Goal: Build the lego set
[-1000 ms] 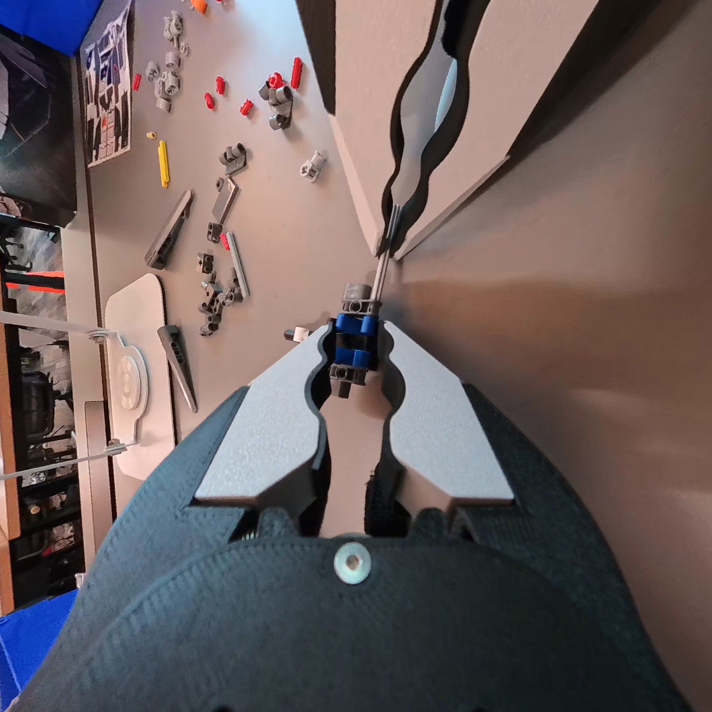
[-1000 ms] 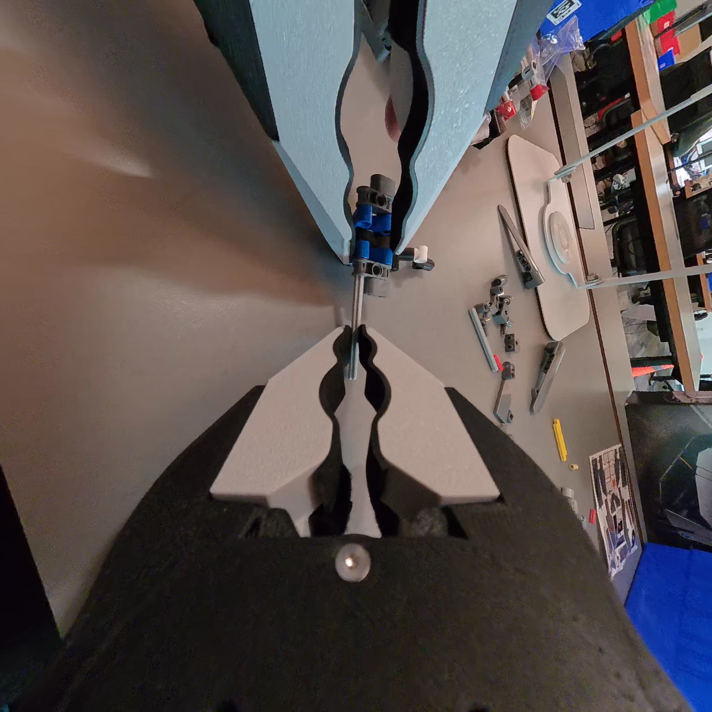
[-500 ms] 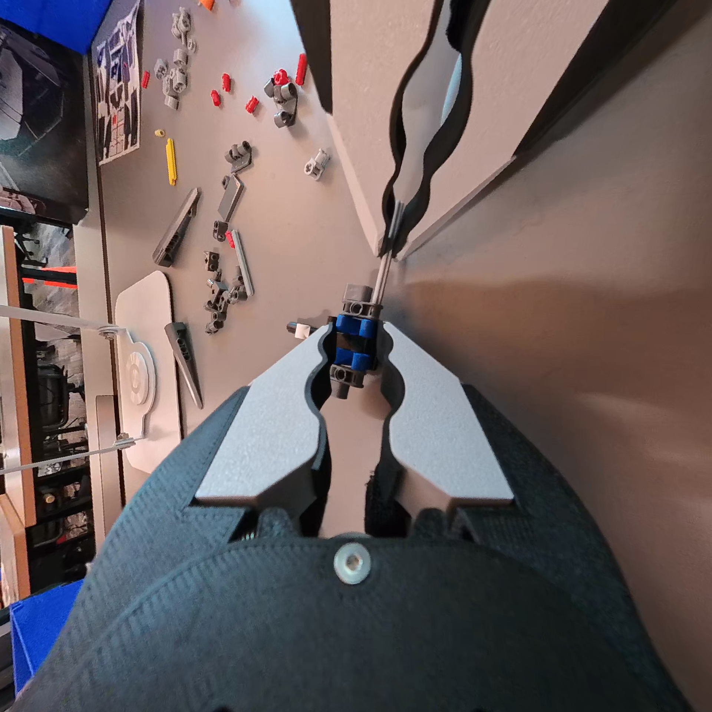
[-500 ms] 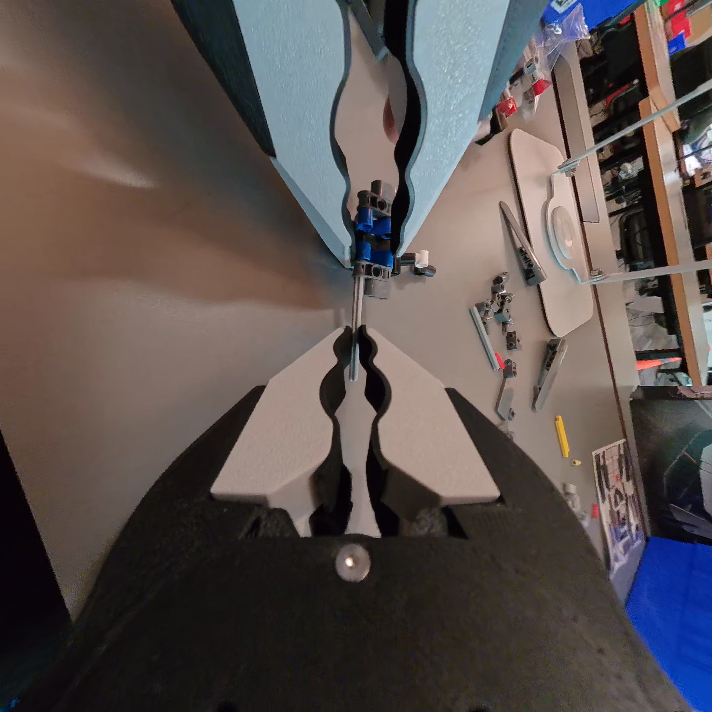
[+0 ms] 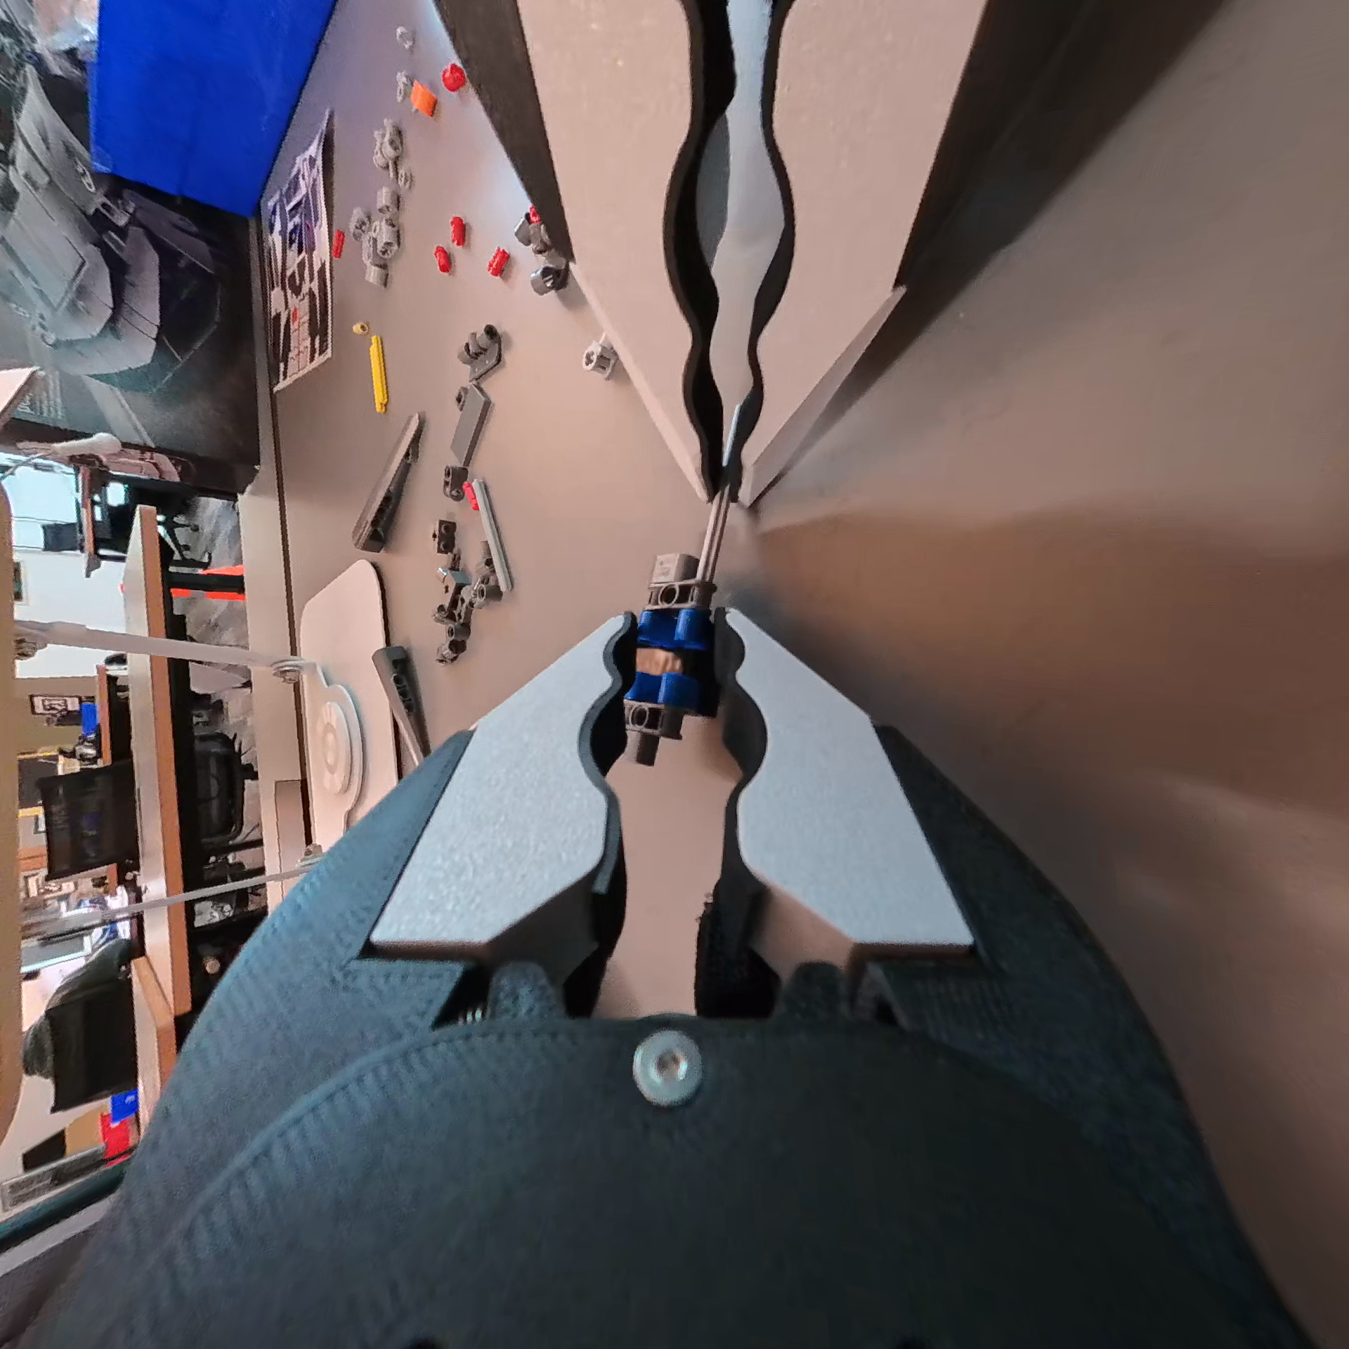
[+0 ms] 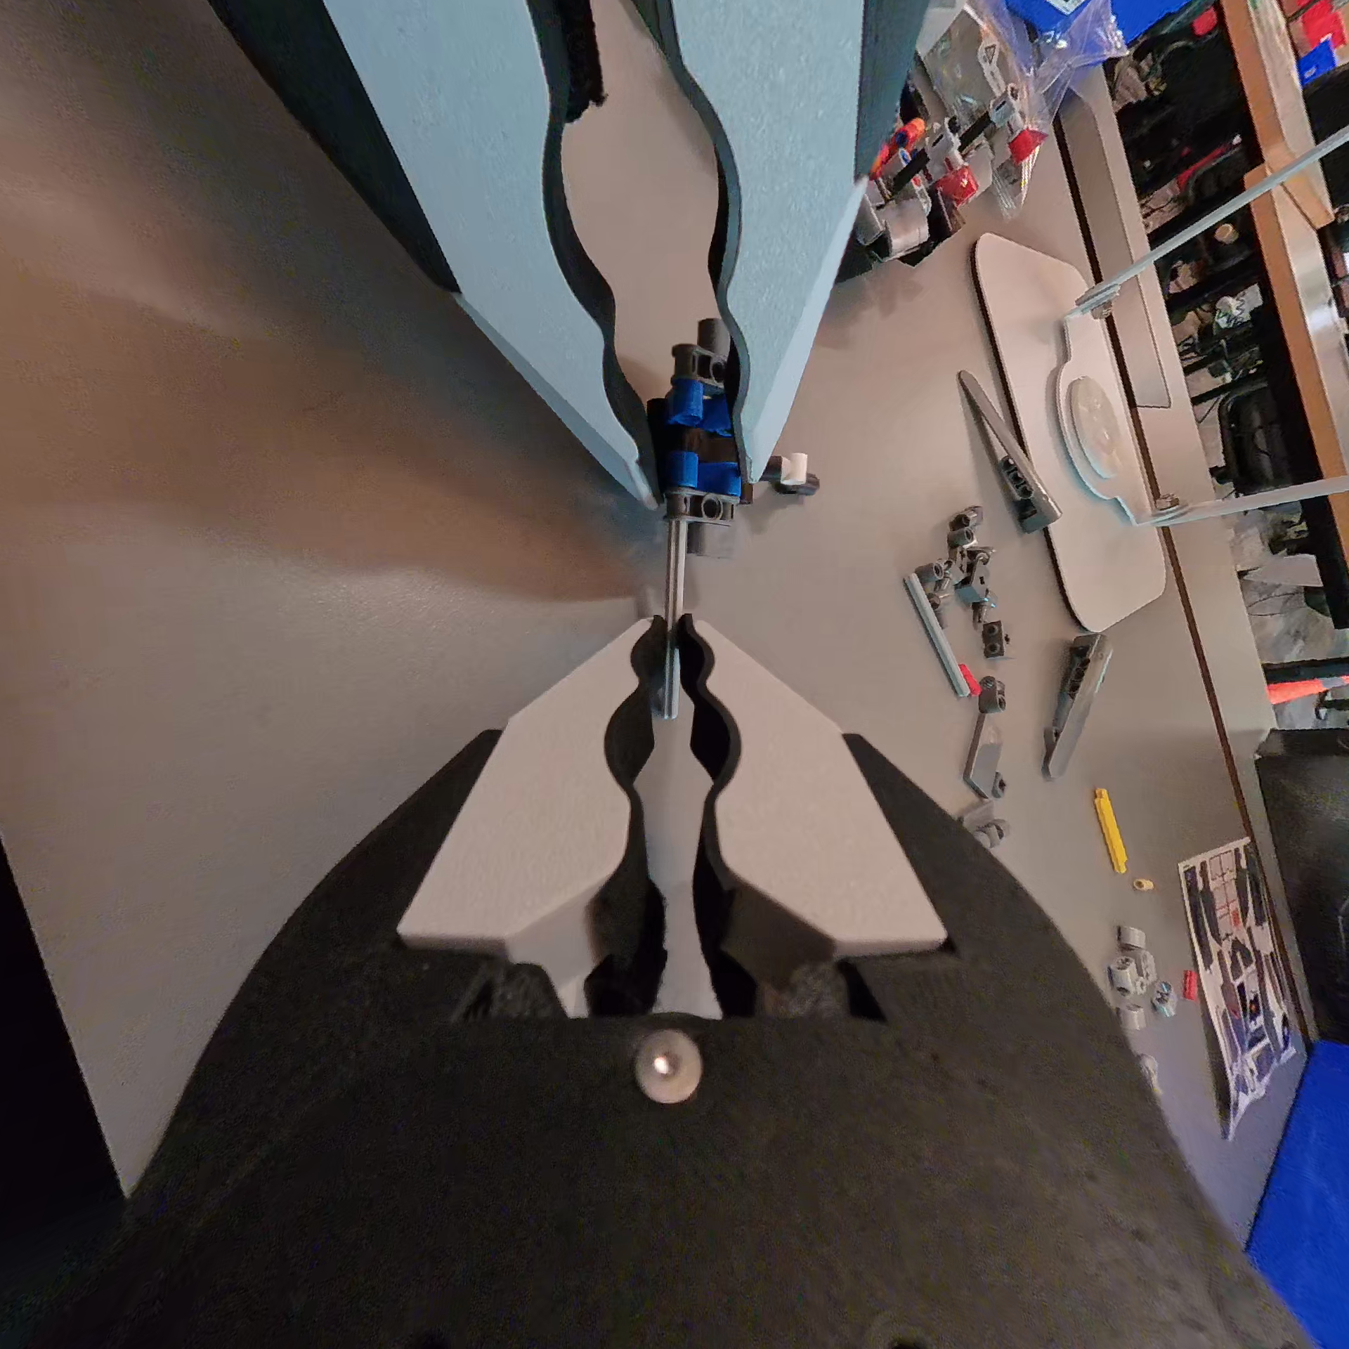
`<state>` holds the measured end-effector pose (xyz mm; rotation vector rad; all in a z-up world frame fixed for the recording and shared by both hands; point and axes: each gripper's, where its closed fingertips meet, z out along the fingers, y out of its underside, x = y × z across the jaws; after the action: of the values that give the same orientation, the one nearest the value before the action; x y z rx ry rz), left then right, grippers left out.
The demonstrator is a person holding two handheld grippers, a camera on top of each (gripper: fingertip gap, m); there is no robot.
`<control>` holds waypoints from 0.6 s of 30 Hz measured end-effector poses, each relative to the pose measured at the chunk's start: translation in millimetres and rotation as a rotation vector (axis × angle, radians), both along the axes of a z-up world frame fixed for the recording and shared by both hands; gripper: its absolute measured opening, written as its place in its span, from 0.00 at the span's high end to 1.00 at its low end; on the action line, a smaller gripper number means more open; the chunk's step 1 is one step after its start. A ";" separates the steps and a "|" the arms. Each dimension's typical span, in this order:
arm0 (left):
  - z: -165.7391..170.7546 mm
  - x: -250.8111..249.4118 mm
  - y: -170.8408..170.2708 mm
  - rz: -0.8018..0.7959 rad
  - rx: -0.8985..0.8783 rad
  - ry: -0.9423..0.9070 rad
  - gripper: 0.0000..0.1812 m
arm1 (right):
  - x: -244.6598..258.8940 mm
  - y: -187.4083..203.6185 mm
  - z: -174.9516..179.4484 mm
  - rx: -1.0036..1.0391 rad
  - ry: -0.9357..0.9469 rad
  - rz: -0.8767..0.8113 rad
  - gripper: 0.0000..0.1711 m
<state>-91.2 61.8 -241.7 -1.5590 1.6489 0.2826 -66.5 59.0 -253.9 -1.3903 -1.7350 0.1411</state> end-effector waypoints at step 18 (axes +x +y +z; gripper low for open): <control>-0.9 1.3 -3.4 -0.014 0.007 0.030 0.97 | 1.2 2.2 -0.2 0.012 -0.011 -0.012 1.00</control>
<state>-89.9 58.4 -242.6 -1.5445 1.6793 0.3049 -65.3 61.2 -254.0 -1.3949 -1.7339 0.1168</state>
